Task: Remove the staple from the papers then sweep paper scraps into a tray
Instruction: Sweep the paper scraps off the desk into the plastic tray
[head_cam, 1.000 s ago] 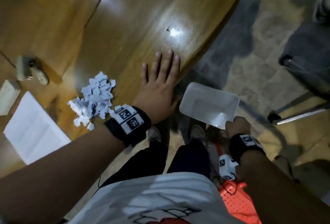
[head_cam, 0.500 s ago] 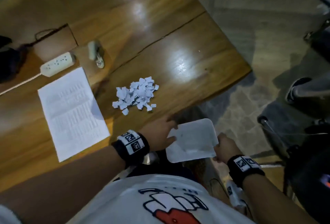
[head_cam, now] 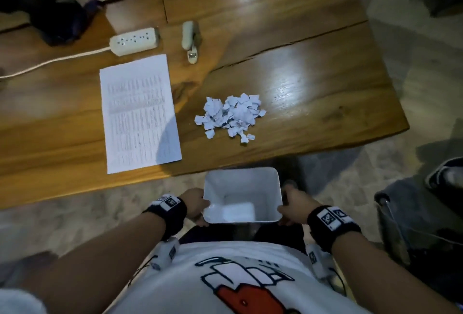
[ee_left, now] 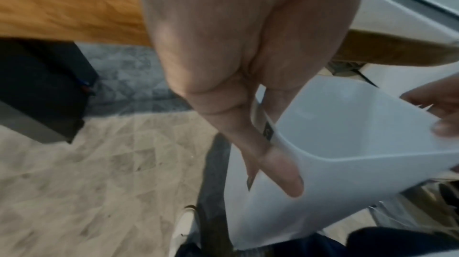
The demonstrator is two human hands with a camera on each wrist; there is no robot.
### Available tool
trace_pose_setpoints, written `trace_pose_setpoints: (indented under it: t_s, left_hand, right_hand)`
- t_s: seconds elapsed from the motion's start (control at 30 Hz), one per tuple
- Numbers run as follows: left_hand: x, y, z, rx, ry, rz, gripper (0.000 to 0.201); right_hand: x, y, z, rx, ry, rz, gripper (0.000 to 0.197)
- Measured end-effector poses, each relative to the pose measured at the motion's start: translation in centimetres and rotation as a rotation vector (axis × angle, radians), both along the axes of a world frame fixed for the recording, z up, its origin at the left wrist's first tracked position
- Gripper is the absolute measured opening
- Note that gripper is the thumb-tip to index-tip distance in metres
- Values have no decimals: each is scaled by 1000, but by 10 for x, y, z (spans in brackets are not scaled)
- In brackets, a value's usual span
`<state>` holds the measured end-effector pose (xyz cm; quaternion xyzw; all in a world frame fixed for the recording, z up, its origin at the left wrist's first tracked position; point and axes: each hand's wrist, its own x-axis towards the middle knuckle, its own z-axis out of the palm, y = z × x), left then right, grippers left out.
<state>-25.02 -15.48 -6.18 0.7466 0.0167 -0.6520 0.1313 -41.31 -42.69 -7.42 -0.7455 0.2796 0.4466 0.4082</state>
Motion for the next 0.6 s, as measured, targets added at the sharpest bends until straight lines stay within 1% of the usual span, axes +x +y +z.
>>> trace_pose_setpoints:
  t_s: [0.07,0.1,0.13,0.2,0.27,0.3,0.33,0.37,0.43,0.5,0.53,0.57,0.6]
  left_hand:
    - [-3,-6,2,28,-44,37,33]
    - [-6,-7,3,41,-79,73,27]
    - [-7,-9,2,56,-114,94,22]
    - [-14,-12,-5,74,-164,128,19]
    - [-20,-15,-12,54,-197,147,19]
    - [-22,-16,-16,42,-213,136,20]
    - [-23,-15,-18,32,-222,131,22]
    - [-24,-16,-19,18,-233,140,24]
    - [-20,-16,-21,11,-237,154,30]
    - [-14,-15,-21,-10,-230,157,39]
    - [-10,-12,-23,-26,-230,164,49]
    - [-7,-8,-29,-42,-227,166,58]
    - [-5,-3,-34,-48,-219,176,62]
  right_hand:
    - [15,-17,7,-76,-42,249,26]
    - [26,-25,15,-114,-82,326,25]
    - [40,-33,27,-147,-142,344,26]
    - [72,-47,52,-200,-308,296,26]
    - [113,-51,72,-239,-523,163,23]
    - [135,-48,78,-234,-630,120,30]
    - [154,-41,81,-226,-705,133,41]
    - [169,-32,80,-235,-729,206,50]
    - [185,-16,74,-290,-668,415,63]
    - [181,-5,65,-322,-590,550,64]
    - [174,0,59,-314,-567,569,60]
    - [164,3,54,-294,-573,552,56]
    - [155,6,50,-268,-606,503,52]
